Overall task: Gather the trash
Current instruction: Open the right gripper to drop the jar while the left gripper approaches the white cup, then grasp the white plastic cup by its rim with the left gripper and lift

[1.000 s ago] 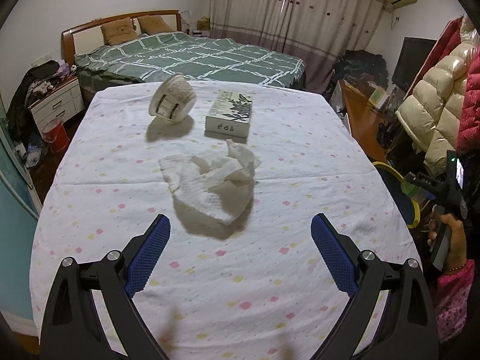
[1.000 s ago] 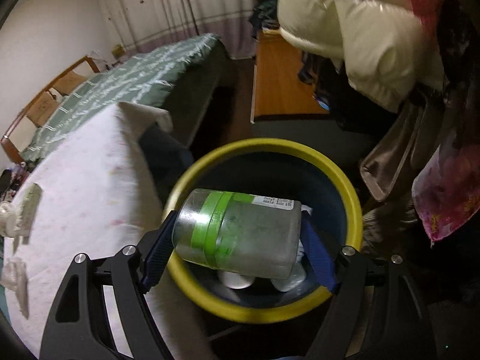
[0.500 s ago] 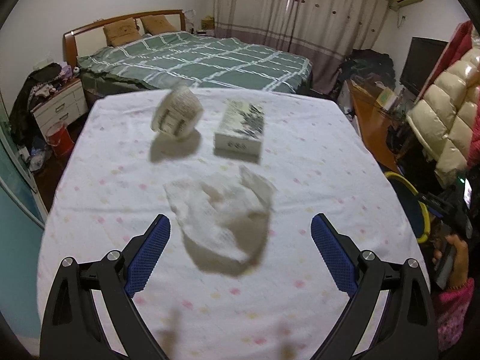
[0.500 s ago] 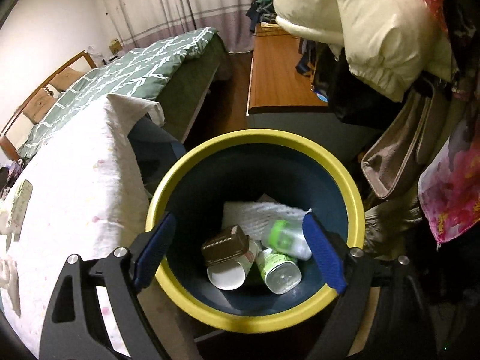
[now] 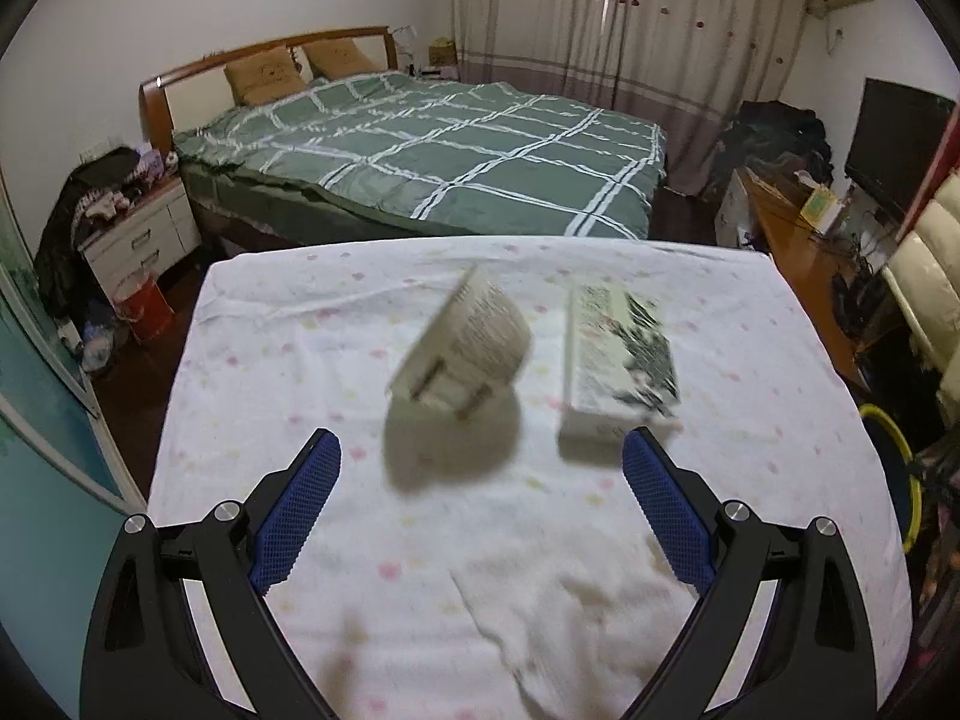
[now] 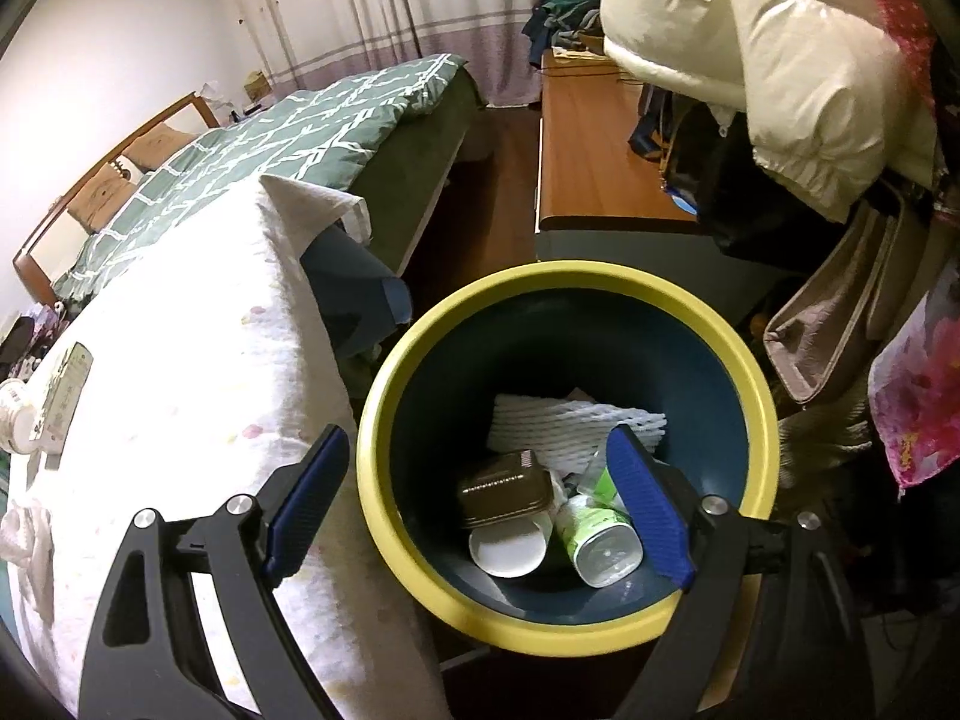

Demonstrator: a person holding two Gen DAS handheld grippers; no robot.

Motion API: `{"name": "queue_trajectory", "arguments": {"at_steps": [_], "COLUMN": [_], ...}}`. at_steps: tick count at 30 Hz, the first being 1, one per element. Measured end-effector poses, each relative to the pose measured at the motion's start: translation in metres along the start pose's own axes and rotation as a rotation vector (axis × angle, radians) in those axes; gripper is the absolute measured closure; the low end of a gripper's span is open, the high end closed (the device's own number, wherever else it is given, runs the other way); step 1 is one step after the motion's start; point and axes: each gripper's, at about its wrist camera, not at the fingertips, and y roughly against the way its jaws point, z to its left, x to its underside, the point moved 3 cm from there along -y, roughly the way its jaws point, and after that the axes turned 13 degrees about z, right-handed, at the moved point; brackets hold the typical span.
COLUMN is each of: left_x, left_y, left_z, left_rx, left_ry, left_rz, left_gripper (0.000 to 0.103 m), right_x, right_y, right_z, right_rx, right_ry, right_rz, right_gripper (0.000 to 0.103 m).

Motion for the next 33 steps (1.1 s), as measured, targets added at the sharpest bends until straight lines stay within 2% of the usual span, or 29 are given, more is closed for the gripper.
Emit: {"name": "queue_trajectory", "arguments": {"at_steps": [6, 13, 21, 24, 28, 31, 33], "left_x": [-0.036, -0.071, -0.070, -0.063, -0.058, -0.049, -0.042], "left_y": [-0.027, -0.051, -0.055, -0.041, -0.018, -0.008, -0.012], "left_z": [0.009, -0.018, -0.076, -0.092, -0.091, -0.069, -0.051], "left_rx": [0.010, 0.055, 0.083, 0.091, 0.100, 0.089, 0.079], "left_ry": [0.013, -0.081, -0.216, -0.248, -0.232, -0.162, -0.103], "left_rz": [0.012, 0.034, 0.047, 0.013, -0.027, -0.033, -0.008], "left_gripper": [0.010, 0.010, 0.010, 0.010, 0.010, 0.010, 0.010], "right_x": [-0.002, -0.004, -0.003, -0.002, -0.001, -0.001, 0.000], "right_y": [-0.003, -0.002, -0.002, -0.002, -0.002, -0.002, -0.004], "right_z": [0.001, -0.002, -0.007, -0.007, -0.006, -0.004, -0.003], "right_rx": [0.007, 0.010, 0.005, 0.002, -0.005, -0.014, -0.018], "right_ry": [0.003, -0.001, -0.008, -0.003, 0.000, 0.002, 0.004], "right_rz": [0.008, 0.008, 0.010, 0.013, 0.013, 0.011, 0.014], "right_gripper": [0.020, 0.020, 0.020, 0.020, 0.020, 0.020, 0.020]}}
